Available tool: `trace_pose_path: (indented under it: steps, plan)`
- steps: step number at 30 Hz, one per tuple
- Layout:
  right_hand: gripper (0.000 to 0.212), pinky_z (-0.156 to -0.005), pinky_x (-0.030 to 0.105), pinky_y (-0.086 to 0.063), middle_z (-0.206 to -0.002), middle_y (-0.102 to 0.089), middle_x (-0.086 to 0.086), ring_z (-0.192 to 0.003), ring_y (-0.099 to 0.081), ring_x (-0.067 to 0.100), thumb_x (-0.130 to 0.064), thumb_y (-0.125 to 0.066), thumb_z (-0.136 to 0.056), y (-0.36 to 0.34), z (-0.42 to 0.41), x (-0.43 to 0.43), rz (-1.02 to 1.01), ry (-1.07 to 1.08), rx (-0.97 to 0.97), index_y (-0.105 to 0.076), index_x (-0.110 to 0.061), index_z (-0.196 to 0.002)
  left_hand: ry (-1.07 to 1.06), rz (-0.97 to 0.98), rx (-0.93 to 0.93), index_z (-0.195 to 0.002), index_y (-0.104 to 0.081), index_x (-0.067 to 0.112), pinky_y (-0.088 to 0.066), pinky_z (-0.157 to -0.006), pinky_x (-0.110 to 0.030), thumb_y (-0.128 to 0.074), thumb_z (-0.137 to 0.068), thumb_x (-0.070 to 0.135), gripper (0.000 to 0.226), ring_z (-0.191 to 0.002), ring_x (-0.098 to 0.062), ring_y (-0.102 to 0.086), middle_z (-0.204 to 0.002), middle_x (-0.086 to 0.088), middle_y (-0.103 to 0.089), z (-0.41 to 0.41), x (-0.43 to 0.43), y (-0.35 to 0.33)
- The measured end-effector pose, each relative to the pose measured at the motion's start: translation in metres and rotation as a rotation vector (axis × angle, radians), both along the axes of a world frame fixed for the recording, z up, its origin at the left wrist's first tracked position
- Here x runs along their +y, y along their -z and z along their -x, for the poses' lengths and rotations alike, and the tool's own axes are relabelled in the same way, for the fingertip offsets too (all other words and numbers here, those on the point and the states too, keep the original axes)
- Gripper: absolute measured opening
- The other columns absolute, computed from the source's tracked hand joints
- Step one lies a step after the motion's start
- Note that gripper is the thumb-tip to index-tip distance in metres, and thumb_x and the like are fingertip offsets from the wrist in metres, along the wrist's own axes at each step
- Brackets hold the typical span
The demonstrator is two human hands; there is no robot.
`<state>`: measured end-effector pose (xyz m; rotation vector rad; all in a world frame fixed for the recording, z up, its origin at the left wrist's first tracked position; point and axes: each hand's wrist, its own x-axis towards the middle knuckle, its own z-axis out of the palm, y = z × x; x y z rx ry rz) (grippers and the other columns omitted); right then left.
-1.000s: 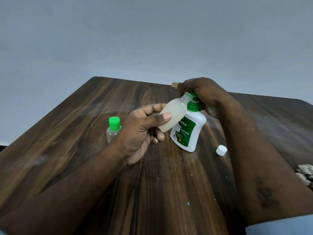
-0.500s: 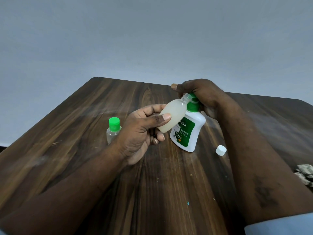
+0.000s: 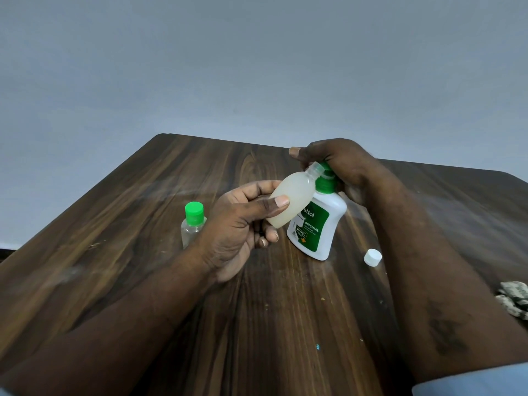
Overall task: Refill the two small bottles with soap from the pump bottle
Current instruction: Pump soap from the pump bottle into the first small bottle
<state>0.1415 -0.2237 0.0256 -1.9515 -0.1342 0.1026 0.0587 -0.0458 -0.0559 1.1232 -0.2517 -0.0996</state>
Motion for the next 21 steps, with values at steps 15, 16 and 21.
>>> trace_pose_path:
  steps: [15, 16, 21]
  plan:
    - [0.033, -0.070, 0.035, -0.048, -0.070, -0.064, 0.001, -0.064, -0.056, 0.018, -0.038, -0.084, -0.084, -0.0029, -0.0010, 0.0000, 0.005, 0.010, 0.002, -0.065, -0.015, -0.072, -0.002, -0.002, -0.003, -0.120, -0.067, 0.005, -0.034, -0.037, -0.017, -0.071, -0.081, 0.019, 0.042, -0.042, -0.010, -0.051, -0.081, -0.010, -0.070, -0.0019, 0.0013, 0.0005]
    - [0.032, -0.071, 0.036, -0.047, -0.073, -0.064, 0.003, -0.066, -0.056, 0.019, -0.037, -0.085, -0.083, -0.0021, -0.0009, -0.0003, 0.000, 0.007, 0.012, -0.064, -0.014, -0.073, -0.001, -0.004, -0.002, -0.120, -0.067, 0.005, -0.034, -0.037, -0.017, -0.071, -0.081, 0.019, 0.041, -0.043, -0.010, -0.051, -0.081, -0.010, -0.070, -0.0016, 0.0009, 0.0004]
    - [0.033, -0.070, 0.035, -0.048, -0.076, -0.063, 0.005, -0.066, -0.056, 0.019, -0.037, -0.086, -0.081, -0.0011, -0.0011, -0.0009, -0.003, -0.006, 0.024, -0.063, -0.015, -0.076, -0.003, -0.008, -0.004, -0.119, -0.068, 0.006, -0.034, -0.037, -0.017, -0.071, -0.081, 0.019, 0.040, -0.042, -0.010, -0.052, -0.081, -0.010, -0.070, -0.0009, 0.0006, 0.0010]
